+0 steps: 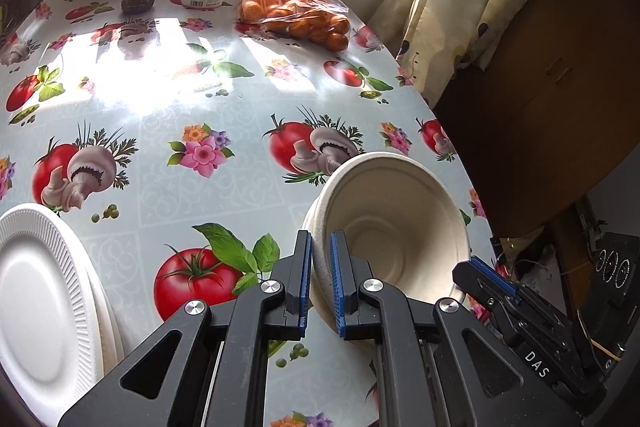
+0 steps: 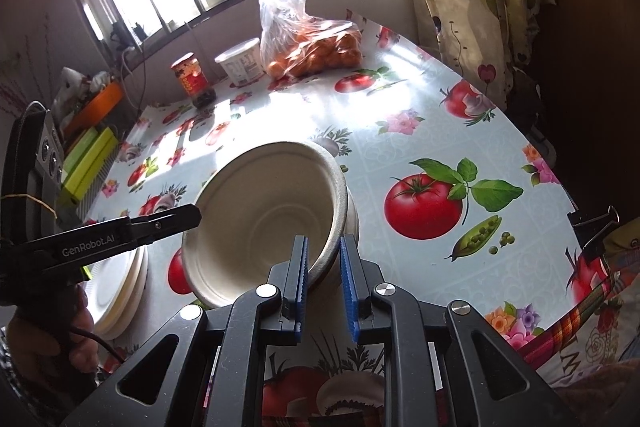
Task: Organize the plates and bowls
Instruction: 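Lower the left gripper's bowl into the right gripper's bowl while right gripper holds it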
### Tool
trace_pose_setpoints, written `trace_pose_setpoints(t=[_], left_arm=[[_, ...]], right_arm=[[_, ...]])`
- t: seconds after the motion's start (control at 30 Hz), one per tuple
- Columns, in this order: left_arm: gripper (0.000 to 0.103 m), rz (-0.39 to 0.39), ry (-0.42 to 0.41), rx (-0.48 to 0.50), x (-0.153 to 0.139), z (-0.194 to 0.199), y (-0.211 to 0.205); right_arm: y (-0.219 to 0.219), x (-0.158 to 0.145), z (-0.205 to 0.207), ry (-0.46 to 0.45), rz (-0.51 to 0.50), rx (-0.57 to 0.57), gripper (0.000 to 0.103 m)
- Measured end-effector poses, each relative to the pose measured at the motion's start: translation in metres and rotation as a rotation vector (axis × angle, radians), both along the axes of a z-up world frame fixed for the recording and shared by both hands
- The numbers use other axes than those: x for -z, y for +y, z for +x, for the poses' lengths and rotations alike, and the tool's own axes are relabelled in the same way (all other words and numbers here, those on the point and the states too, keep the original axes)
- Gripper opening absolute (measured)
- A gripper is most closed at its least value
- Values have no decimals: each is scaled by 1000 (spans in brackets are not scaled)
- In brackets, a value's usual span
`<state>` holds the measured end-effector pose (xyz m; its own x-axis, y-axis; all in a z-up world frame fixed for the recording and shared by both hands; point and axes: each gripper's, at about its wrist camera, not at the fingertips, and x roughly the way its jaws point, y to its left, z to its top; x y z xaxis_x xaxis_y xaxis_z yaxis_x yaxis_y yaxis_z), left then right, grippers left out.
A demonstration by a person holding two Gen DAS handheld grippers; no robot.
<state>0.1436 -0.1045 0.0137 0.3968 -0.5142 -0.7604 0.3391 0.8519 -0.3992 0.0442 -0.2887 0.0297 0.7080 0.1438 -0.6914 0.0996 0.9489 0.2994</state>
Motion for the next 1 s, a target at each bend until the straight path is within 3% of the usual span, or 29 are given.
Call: trace_pose_setpoints(t=[1.0], left_arm=[[10, 6, 15, -3, 5, 3, -1]], right_arm=[[0, 4, 1, 7, 0, 2, 18]])
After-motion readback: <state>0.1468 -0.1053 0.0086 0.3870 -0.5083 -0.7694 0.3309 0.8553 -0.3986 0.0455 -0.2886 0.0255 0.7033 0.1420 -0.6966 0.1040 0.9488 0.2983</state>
